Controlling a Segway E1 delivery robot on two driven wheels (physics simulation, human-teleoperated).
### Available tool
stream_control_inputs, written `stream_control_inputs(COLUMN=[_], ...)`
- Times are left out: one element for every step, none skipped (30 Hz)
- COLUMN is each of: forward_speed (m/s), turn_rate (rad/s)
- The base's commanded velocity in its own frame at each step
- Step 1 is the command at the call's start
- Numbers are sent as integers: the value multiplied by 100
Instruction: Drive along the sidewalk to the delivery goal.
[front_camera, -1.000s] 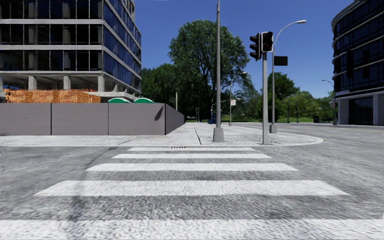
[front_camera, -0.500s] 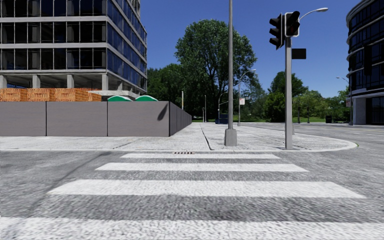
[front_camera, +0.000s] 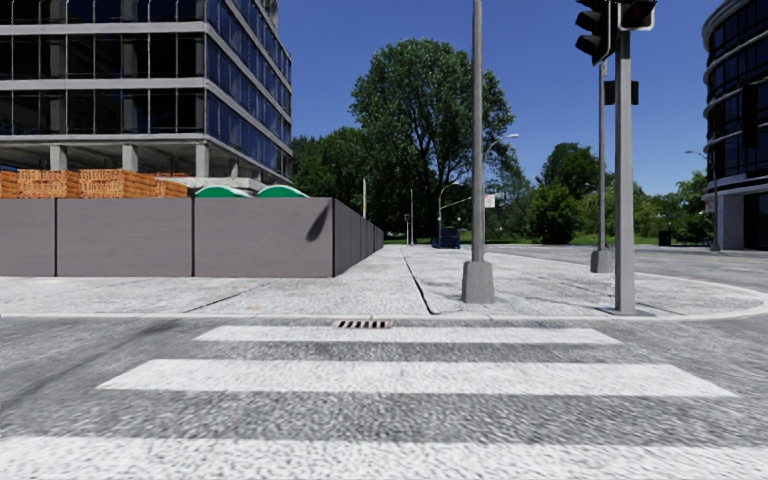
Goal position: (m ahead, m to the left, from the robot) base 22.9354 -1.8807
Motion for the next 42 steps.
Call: stream_control_inputs(forward_speed=[200,200,200,200,200,200,200,200,200,200,200,200,200,200,200,200,200,200,200,200,200,200,200,200,200,200,200,200,200,200,200,200,200,200,200,200,200,200,200,200,200,192], turn_rate=[0,0,0,0,0,0,0,0,0,0,0,0,0,0,0,0,0,0,0,0,0,0,0,0,0,0,0,0,0,0,0,0,0,0,0,0,0,0,0,0,0,0])
